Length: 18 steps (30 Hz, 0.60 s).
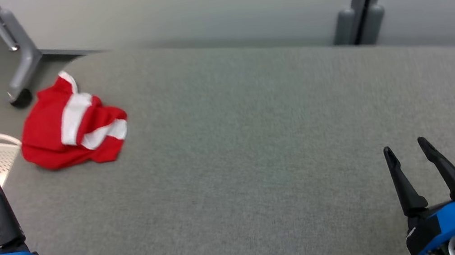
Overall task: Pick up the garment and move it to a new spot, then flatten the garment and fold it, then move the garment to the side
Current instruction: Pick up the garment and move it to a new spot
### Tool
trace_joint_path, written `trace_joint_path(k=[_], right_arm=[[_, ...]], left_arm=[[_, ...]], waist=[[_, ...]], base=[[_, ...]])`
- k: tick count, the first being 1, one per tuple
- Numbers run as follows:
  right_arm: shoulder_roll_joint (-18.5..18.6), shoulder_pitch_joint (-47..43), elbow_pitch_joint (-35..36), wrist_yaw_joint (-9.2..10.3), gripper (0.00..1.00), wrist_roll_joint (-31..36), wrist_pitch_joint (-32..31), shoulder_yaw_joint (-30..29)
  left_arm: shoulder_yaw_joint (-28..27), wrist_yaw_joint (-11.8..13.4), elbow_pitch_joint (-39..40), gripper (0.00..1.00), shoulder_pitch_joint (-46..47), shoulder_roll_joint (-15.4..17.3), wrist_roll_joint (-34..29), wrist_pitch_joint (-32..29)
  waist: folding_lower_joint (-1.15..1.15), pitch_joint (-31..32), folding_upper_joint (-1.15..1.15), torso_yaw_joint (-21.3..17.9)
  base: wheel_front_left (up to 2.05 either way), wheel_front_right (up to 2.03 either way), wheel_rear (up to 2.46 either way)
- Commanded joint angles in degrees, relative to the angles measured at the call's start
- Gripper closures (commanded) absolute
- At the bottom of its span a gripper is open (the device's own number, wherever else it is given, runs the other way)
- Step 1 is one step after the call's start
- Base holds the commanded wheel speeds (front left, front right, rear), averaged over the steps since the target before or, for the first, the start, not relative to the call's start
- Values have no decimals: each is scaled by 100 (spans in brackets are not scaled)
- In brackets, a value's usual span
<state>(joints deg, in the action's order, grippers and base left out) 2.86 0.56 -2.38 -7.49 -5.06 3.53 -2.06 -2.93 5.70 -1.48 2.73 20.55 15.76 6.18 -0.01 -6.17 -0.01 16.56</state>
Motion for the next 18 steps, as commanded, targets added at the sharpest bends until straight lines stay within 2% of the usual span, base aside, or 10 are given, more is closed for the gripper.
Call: trace_joint_path(k=[1,2,9,18], right_arm=[[64,128,115,-1,0,91,-49,-34],[151,264,301,-1,0,171,-152,-36],[534,678,968,-1,0,370,-438,-289],[742,767,1634,-1,0,454,-643,-557]], left_arm=[[-10,-39,-112,0,343,59,29,39],[-71,-71,-274,0,792,100,120,73],[-241,-212,-1116,0,2349,372,336,162],[-242,-486,-2764,0,3543,770,449,127]], waist=[[1,-166,1,-74],[1,-472,1,-244],[1,-1512,1,-713],[1,-2205,1,-981]], base=[[0,0,0],[0,0,0],[0,0,0],[0,0,0]])
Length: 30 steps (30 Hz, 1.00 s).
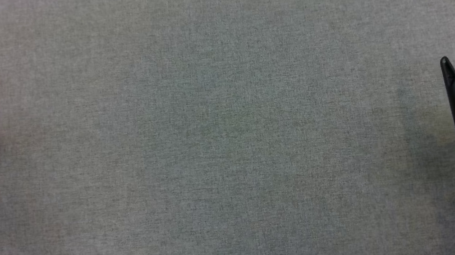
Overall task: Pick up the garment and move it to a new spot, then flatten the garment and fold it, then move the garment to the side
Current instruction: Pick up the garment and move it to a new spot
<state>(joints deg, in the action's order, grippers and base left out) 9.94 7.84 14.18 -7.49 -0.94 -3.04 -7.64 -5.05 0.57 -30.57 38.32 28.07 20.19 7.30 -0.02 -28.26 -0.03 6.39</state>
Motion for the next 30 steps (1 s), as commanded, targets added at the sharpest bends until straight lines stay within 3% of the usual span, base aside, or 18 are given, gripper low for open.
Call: trace_joint_path(k=[1,7,16,17,18,19,30], right_arm=[[47,36,51,-1,0,40,-13,-22],[124,46,351,-1,0,20,-142,-95],[165,134,527,-1,0,29,-267,-59],[163,133,527,-1,0,24,-270,-56],[157,133,517,-1,0,17,-269,-56],[147,130,500,-1,0,14,-266,-52],[-111,137,5,-1,0,-110,8,101]], left_arm=[[-3,-24,-72,0,98,30,22,-4],[284,-339,-1394,0,656,36,17,-291],[644,-747,-2990,0,1179,-319,283,-852],[693,-767,-3086,4,1201,-340,298,-860],[721,-783,-3162,89,1240,-350,329,-811],[752,-792,-3226,100,1274,-345,332,-750],[1119,-817,-3013,100,1900,60,113,715]], waist=[[2,-55,3,27],[2,-309,3,33],[2,-493,3,34],[2,-496,3,29],[2,-493,3,27],[2,-481,3,23],[2,109,3,-105]], base=[[0,0,0],[0,0,0],[0,0,0],[0,0,0],[0,0,0],[0,0,0],[0,0,0]])
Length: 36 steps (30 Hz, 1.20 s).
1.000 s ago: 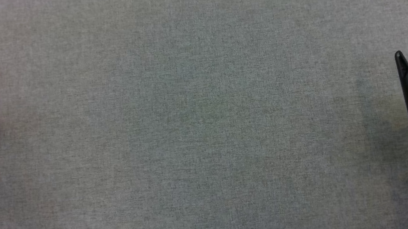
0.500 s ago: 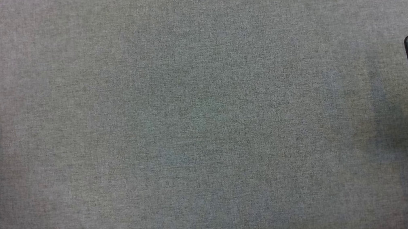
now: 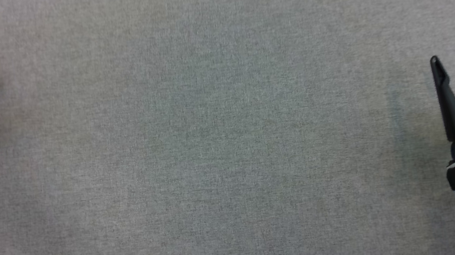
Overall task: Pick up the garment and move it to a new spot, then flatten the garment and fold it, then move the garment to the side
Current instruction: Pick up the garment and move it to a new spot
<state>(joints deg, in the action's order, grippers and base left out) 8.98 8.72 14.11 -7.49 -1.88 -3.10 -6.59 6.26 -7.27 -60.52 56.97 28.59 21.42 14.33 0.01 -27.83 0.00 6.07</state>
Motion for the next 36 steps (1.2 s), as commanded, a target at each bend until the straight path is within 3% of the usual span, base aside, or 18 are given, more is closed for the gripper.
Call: trace_joint_path(k=[1,9,14,22,30,36], right_arm=[[-49,51,-57,-1,0,-27,57,19],[-312,7,-761,-1,0,-166,461,192],[-450,-98,-1132,-1,0,-243,673,270],[-573,-95,-1524,-1,0,-342,949,347],[-606,-91,-1820,-1,0,-448,1171,390],[-608,-106,-1958,-1,0,-534,1277,371]], left_arm=[[27,-24,97,100,117,16,-32,49],[272,-5,1641,100,394,-32,-438,88],[593,82,2726,100,567,-373,-632,-3],[1129,49,4279,100,754,-941,-512,-797],[1697,122,4554,100,-31,-1434,-453,-1053],[2227,149,4085,100,-1216,-1763,-370,-933]], waist=[[-1,136,0,-95],[-1,865,0,-492],[-1,1272,0,-891],[-1,1503,0,-1551],[-1,1526,0,-1891],[-1,1534,0,-1880]], base=[[0,0,0],[0,0,0],[0,0,0],[0,0,0],[0,0,0],[0,0,0]])
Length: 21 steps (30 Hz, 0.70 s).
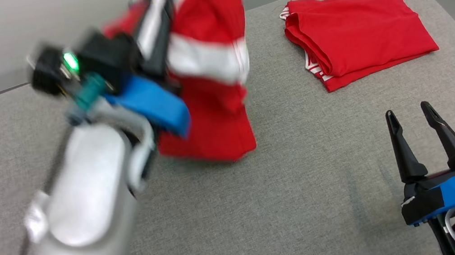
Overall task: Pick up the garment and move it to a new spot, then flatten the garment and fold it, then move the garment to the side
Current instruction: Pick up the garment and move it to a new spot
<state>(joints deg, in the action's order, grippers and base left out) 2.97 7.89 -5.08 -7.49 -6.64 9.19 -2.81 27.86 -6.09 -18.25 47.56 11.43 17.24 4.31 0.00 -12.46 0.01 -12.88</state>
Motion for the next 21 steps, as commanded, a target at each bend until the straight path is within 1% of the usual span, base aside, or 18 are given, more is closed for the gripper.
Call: trace_joint_path(k=[1,7,9,12,13,14,15,18,21], right_arm=[[-8,-20,-53,-1,0,-75,52,-5],[-6,-2,-163,-1,0,-110,98,3],[-5,-9,-178,-1,0,-107,103,0],[-4,-28,-237,-1,0,-118,104,7],[-5,-35,-251,-1,0,-120,98,7],[-4,-43,-263,-1,0,-117,93,23],[-5,-51,-282,-1,0,-119,92,37],[-4,-100,-325,-1,0,-123,78,40],[-3,-176,-344,-1,0,-101,61,12]], left_arm=[[184,35,-264,100,-452,-70,4,97],[797,-23,-1085,100,-1465,-372,-9,326],[899,-32,-1186,100,-1580,-419,-5,378],[1160,-69,-1475,100,-1823,-573,47,481],[1256,-76,-1548,78,-1864,-607,24,532],[1319,-83,-1616,9,-1893,-635,10,580],[1370,-88,-1664,0,-1912,-669,23,647],[1408,-79,-1698,0,-1829,-724,102,844],[1202,62,-1576,0,-1727,-707,145,988]], waist=[[0,-1,-1,27],[0,39,-1,149],[0,56,-1,179],[0,123,-1,280],[0,157,-1,322],[0,187,-1,349],[0,231,-1,383],[0,385,-1,482],[0,563,-1,590]], base=[[0,0,0],[0,0,0],[0,0,0],[0,0,0],[0,0,0],[0,0,0],[0,0,0],[0,0,0],[0,0,0]])
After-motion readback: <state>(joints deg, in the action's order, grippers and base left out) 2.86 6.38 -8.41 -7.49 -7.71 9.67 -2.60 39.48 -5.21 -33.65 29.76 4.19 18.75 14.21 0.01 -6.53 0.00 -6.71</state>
